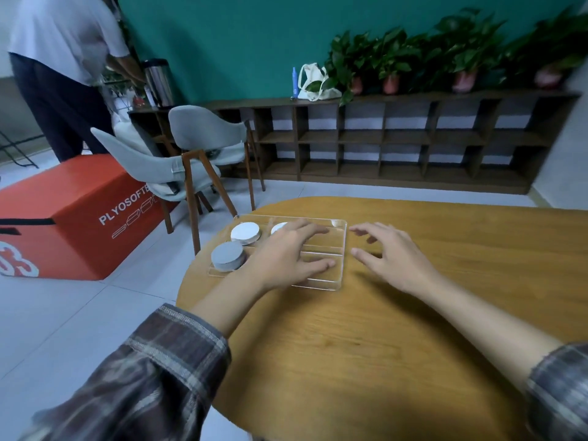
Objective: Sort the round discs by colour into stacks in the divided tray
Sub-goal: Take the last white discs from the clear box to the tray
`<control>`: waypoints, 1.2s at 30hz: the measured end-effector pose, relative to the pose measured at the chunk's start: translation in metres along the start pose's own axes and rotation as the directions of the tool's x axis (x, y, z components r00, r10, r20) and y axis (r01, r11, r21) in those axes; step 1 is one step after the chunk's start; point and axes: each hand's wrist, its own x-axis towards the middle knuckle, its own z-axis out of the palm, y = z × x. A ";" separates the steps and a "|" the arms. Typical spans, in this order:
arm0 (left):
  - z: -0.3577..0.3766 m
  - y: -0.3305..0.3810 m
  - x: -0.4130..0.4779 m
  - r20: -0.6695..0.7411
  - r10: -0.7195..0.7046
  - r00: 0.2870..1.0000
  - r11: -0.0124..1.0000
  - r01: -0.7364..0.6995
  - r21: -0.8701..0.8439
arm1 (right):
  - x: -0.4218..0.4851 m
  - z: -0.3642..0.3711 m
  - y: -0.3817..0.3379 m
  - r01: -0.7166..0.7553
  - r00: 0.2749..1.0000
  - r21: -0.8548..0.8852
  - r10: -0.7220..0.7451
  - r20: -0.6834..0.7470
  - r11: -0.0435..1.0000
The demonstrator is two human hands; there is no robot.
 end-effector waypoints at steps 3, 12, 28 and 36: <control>0.015 0.040 0.011 0.051 0.048 0.998 0.999 -0.049 0.002 | -0.033 -0.041 0.022 -0.057 0.998 -0.027 0.057 -0.013 0.998; 0.083 0.179 0.061 0.163 0.182 0.970 0.983 -0.183 -0.004 | -0.134 -0.164 0.104 -0.229 0.966 -0.110 0.212 -0.148 0.967; 0.246 0.365 0.135 0.437 0.288 0.852 0.955 -0.292 -0.061 | -0.284 -0.307 0.253 -0.498 0.845 -0.169 0.433 -0.314 0.851; 0.294 0.381 0.156 0.463 0.298 0.835 0.943 -0.334 -0.005 | -0.298 -0.331 0.313 -0.621 0.782 -0.246 0.562 -0.271 0.745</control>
